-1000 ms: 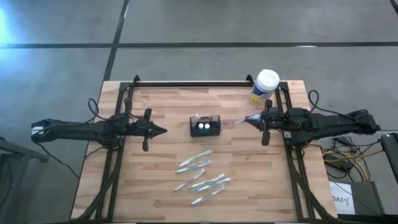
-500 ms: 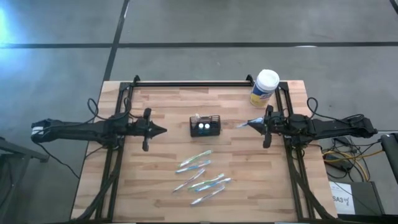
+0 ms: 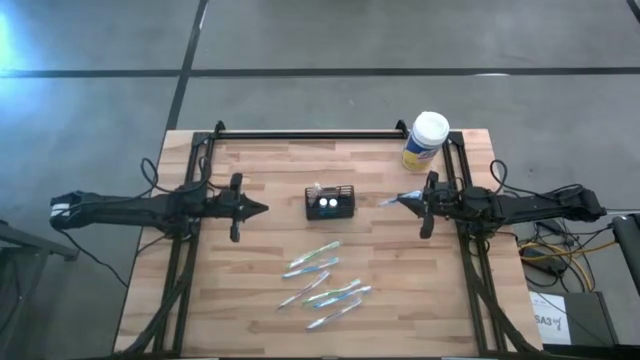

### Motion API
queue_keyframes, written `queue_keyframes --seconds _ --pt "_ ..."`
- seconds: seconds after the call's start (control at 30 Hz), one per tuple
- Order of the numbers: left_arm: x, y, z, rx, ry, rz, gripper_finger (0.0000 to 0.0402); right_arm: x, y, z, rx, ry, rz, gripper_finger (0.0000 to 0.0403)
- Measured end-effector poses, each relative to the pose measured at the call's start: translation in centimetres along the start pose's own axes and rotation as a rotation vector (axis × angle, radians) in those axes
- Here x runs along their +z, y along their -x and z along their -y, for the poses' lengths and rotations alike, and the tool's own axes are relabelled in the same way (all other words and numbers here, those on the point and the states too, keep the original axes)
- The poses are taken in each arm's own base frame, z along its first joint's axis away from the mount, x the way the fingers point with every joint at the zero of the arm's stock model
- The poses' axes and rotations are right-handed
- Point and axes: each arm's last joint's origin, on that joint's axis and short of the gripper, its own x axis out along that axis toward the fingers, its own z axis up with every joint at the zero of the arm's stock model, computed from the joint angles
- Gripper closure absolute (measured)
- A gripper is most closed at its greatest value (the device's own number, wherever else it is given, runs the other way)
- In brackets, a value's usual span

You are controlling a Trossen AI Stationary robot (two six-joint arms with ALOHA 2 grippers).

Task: Pick & Place toothbrushing station
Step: Put the bottom right blue toothbrush in the wire organizer

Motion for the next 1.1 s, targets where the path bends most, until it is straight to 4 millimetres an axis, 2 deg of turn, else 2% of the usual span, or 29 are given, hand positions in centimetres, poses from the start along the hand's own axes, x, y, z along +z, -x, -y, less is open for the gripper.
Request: queue_keyframes --seconds 0.13,0.33,0.47,0.6,0.73,0.87,1.1 --pt "-0.3 0.0 0.0 -0.001 0.038 -0.026 0.0390 0.6 -0.1 -0.1 -0.009 0.016 0.039 0.0378" --pt "-0.2 0.0 -0.1 0.046 0.067 -0.018 0.0390 4.1 -1.1 -1.1 -0.034 0.059 0.072 0.0378" --pt "-0.2 0.0 -0.2 0.078 0.036 -0.019 0.0390 5.9 -2.9 -2.0 -0.045 0.138 0.032 0.0378" --pt "-0.2 0.0 -0.3 0.100 0.032 -0.018 0.0390 7.0 -5.7 -2.4 -0.058 0.182 -0.022 0.0378" --pt "-0.2 0.0 -0.3 0.100 0.033 -0.018 0.0390 6.8 -8.9 -1.9 -0.056 0.197 -0.100 0.0378" --pt "-0.6 0.0 -0.3 0.100 0.033 -0.031 0.0390 6.0 -11.5 -0.5 -0.035 0.178 -0.098 0.0378" --pt "-1.3 0.1 -0.2 0.098 0.028 -0.057 0.0390 4.2 -13.5 1.6 -0.058 0.103 -0.158 0.0378"
